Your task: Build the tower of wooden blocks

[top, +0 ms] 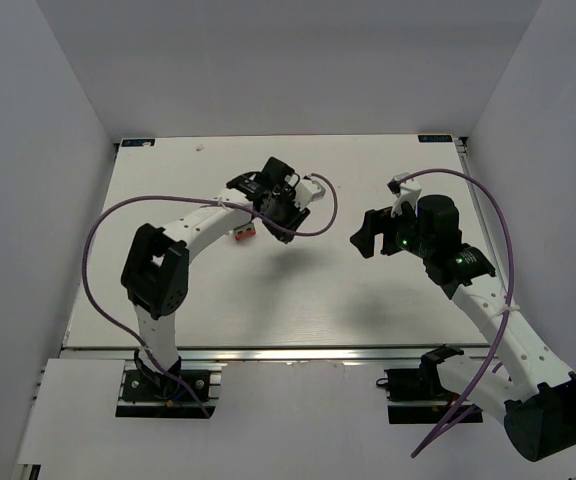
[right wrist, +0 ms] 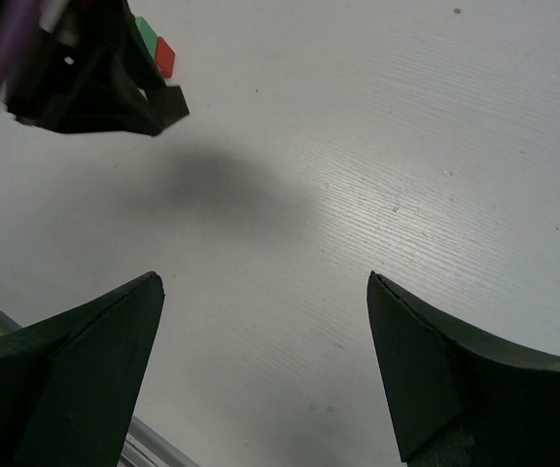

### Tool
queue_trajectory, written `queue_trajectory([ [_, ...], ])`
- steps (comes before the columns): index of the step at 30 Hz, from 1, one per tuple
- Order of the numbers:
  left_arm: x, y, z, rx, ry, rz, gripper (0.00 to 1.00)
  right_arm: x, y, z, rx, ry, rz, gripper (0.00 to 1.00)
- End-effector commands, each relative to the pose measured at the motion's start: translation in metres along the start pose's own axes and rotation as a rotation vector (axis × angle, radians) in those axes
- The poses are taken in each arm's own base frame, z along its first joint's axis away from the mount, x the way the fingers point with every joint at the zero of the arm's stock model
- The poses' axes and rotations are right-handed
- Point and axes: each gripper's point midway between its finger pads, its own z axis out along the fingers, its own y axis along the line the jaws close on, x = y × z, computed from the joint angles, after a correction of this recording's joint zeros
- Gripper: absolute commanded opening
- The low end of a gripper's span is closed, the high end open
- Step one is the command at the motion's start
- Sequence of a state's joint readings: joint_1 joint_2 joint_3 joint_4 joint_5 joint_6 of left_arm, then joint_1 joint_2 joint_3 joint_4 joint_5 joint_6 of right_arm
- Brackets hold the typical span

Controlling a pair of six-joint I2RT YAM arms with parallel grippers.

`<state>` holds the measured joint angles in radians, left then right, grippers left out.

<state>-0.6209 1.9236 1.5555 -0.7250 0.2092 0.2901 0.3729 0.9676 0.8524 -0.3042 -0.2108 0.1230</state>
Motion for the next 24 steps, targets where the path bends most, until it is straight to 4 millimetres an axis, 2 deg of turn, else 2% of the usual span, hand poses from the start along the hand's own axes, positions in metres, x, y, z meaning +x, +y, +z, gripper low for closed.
queue_trajectory([
  [1, -0.047, 0.004, -0.070, -0.005, -0.178, 0.142, 0.25, -0.006, -0.004, 0.000, 0.016, -0.025, -0.026, 0.89],
  [7, -0.057, 0.048, -0.101, -0.134, -0.155, 0.233, 0.25, -0.003, -0.008, 0.002, 0.028, -0.013, -0.036, 0.89],
  [10, -0.061, 0.058, -0.108, -0.135, -0.177, 0.207, 0.27, -0.001, -0.009, 0.003, 0.034, -0.003, -0.039, 0.89],
  [13, -0.058, 0.070, -0.124, -0.115, -0.205, 0.188, 0.28, -0.002, -0.011, 0.001, 0.046, -0.001, -0.048, 0.89],
  [16, -0.042, 0.090, -0.133, -0.185, -0.149, 0.179, 0.29, -0.004, -0.013, 0.000, 0.054, -0.014, -0.060, 0.89],
  [18, -0.034, 0.093, -0.137, -0.203, -0.129, 0.179, 0.30, -0.004, -0.012, 0.001, 0.051, -0.013, -0.062, 0.89],
  [20, -0.026, 0.099, -0.140, -0.217, -0.122, 0.169, 0.38, -0.002, -0.013, 0.002, 0.052, -0.007, -0.062, 0.90],
  [24, -0.014, 0.094, -0.148, -0.199, -0.121, 0.194, 0.39, -0.001, -0.013, 0.002, 0.052, -0.009, -0.064, 0.89],
])
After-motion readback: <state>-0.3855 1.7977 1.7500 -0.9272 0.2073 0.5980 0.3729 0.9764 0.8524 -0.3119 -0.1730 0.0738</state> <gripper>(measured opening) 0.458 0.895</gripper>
